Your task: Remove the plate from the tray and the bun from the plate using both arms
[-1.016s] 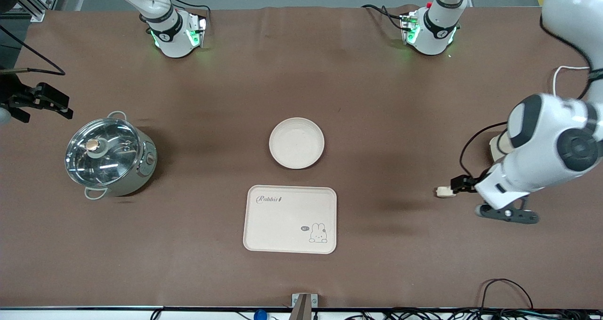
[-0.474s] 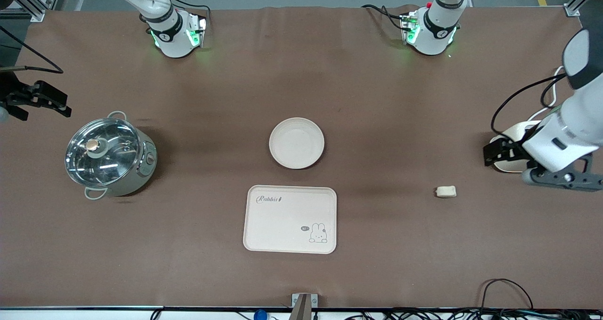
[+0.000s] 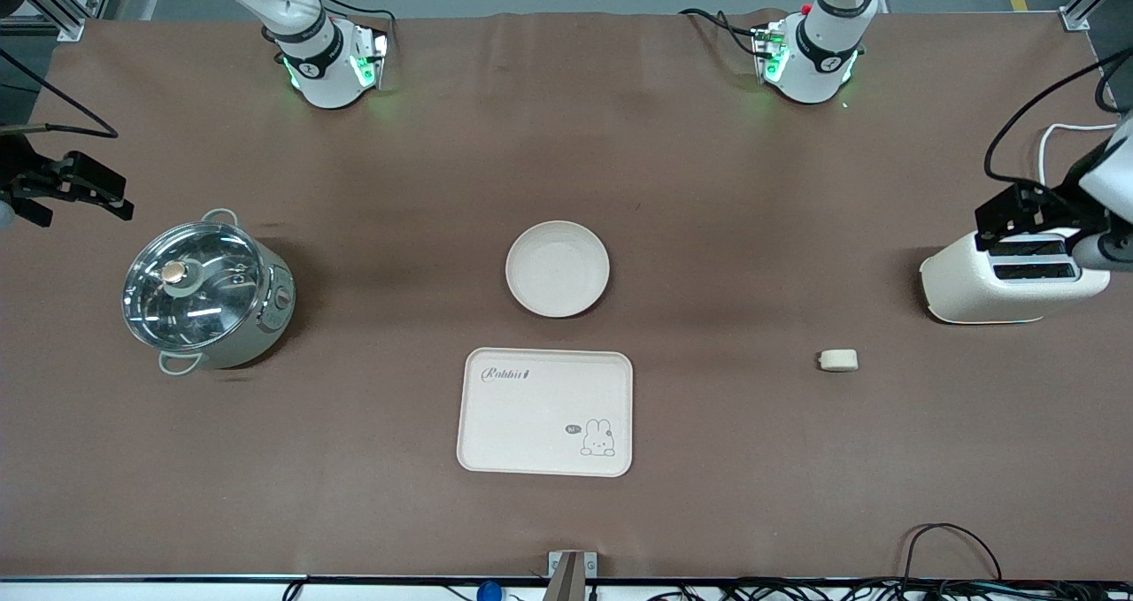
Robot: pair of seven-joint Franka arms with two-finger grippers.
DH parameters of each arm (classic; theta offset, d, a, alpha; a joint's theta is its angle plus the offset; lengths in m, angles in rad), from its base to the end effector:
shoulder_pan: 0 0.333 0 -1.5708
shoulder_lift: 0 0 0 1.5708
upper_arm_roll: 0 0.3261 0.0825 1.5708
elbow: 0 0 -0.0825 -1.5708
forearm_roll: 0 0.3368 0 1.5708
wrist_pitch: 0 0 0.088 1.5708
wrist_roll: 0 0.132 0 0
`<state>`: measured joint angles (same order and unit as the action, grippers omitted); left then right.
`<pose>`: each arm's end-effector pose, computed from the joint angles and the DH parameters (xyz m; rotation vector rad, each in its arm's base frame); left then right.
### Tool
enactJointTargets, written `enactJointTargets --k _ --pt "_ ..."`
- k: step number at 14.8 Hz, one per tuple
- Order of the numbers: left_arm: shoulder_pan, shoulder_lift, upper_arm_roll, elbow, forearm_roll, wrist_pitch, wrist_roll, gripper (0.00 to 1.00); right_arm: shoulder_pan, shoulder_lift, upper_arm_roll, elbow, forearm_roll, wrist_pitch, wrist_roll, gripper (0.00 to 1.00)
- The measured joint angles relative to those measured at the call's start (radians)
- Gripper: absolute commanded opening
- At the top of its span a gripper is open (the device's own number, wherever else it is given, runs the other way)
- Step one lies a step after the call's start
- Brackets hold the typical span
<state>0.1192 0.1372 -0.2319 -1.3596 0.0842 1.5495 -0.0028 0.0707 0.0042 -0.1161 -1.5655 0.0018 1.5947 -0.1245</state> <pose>0.5487 -0.0403 0.6267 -3.0868 0.1587 -0.0914 0.5113 -0.0229 0.6119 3.1381 0.1242 0.0393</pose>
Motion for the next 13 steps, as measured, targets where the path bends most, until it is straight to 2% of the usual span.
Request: enactJointTargets --k 2,4,9,13 --pt "-0.076 -0.046 0.091 -0.038 -0.02 -0.002 -0.001 1.0 0.0 0.0 0.0 0.0 0.0 0.0 0.0 1.0" --pt "-0.09 -0.092 0.131 -0.101 -0.04 0.02 -0.001 1.0 -0.001 0.0 -0.001 0.0 0.0 0.0 0.0 1.0" --pt "-0.128 -0.223 0.185 -0.298 -0.055 0.11 0.0 1.0 -0.001 0.0 -0.003 0.0 0.0 0.0 0.0 1.0" --pt "-0.18 -0.253 0.224 -0.331 -0.055 0.124 0.0 1.0 -0.001 0.0 -0.003 0.0 0.0 0.0 0.0 1.0"
